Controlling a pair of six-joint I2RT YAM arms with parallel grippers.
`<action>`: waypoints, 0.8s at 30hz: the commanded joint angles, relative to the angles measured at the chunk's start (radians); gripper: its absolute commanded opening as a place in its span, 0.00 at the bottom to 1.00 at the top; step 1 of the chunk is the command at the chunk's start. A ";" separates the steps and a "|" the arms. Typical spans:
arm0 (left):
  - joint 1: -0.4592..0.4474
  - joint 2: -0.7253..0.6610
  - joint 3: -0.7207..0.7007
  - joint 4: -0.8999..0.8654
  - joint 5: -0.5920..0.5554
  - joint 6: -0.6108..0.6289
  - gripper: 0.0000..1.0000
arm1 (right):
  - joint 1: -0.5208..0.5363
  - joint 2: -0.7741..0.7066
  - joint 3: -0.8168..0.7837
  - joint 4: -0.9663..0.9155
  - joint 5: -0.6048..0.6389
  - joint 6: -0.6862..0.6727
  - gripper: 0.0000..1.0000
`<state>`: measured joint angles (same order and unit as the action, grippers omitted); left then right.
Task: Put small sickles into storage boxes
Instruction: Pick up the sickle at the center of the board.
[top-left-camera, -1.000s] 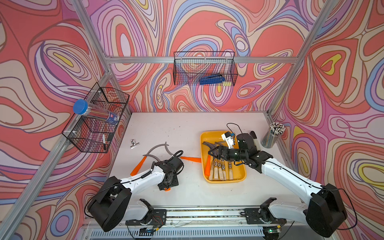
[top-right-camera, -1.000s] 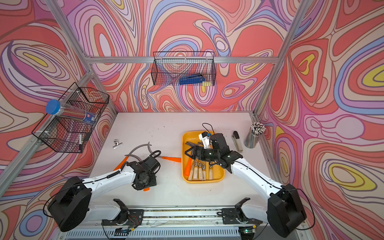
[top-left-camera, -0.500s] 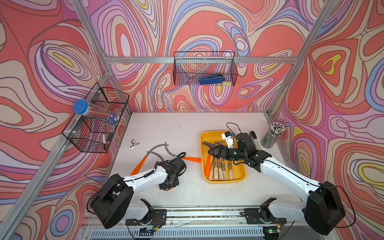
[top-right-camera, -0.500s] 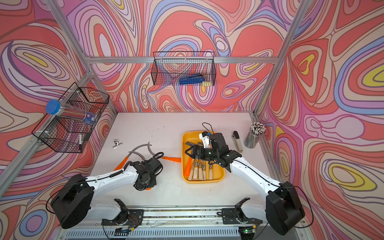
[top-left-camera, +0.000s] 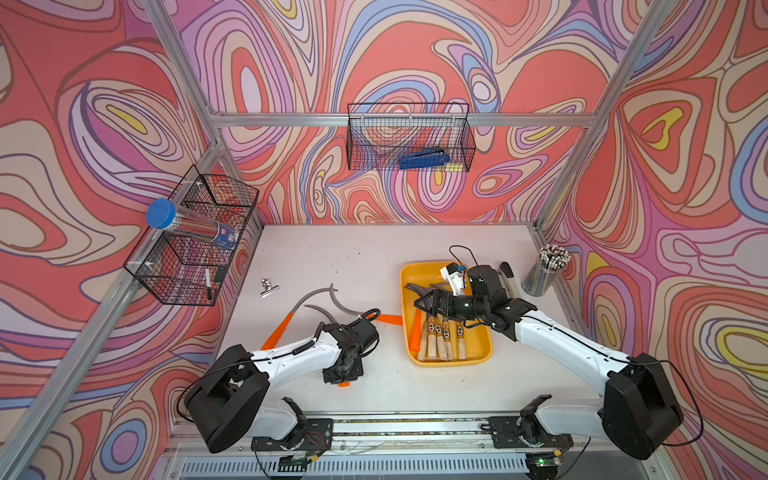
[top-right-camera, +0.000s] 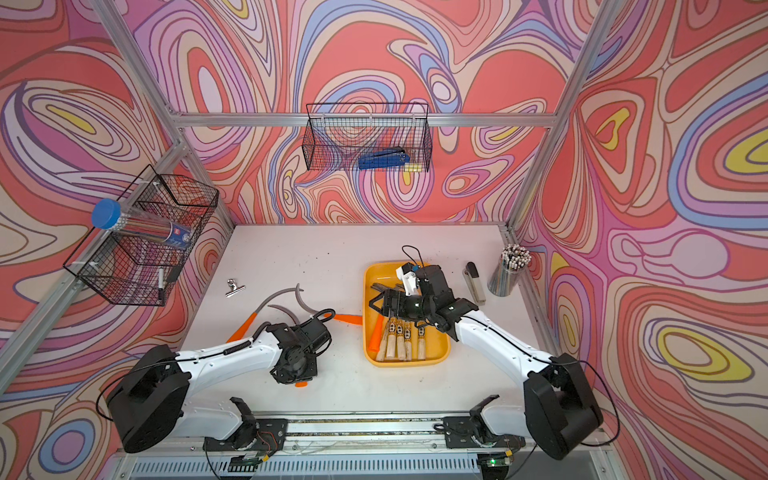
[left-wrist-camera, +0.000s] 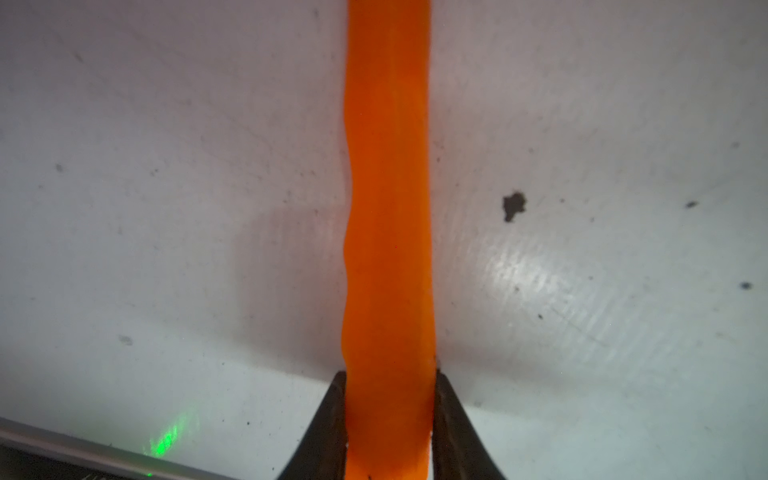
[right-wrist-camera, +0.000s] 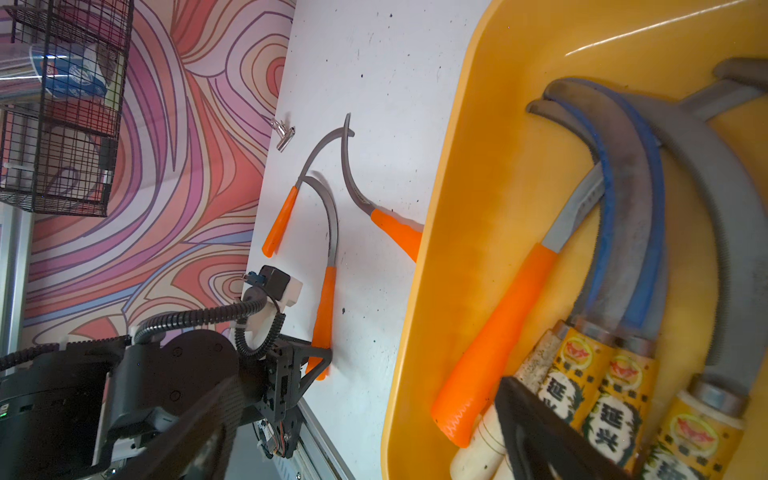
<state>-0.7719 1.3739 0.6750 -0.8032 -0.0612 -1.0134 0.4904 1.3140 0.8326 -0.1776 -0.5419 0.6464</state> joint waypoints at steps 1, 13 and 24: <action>-0.006 -0.030 0.041 -0.077 0.008 0.004 0.21 | 0.004 0.019 0.023 0.011 0.014 0.008 0.98; -0.006 -0.061 0.143 -0.092 0.007 0.078 0.21 | 0.006 0.058 0.024 0.051 -0.008 0.052 0.98; -0.006 -0.024 0.192 -0.086 -0.004 0.141 0.21 | 0.055 0.073 0.010 0.089 0.016 0.090 0.98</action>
<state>-0.7734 1.3354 0.8429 -0.8597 -0.0490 -0.8898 0.5316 1.3731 0.8341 -0.1108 -0.5426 0.7242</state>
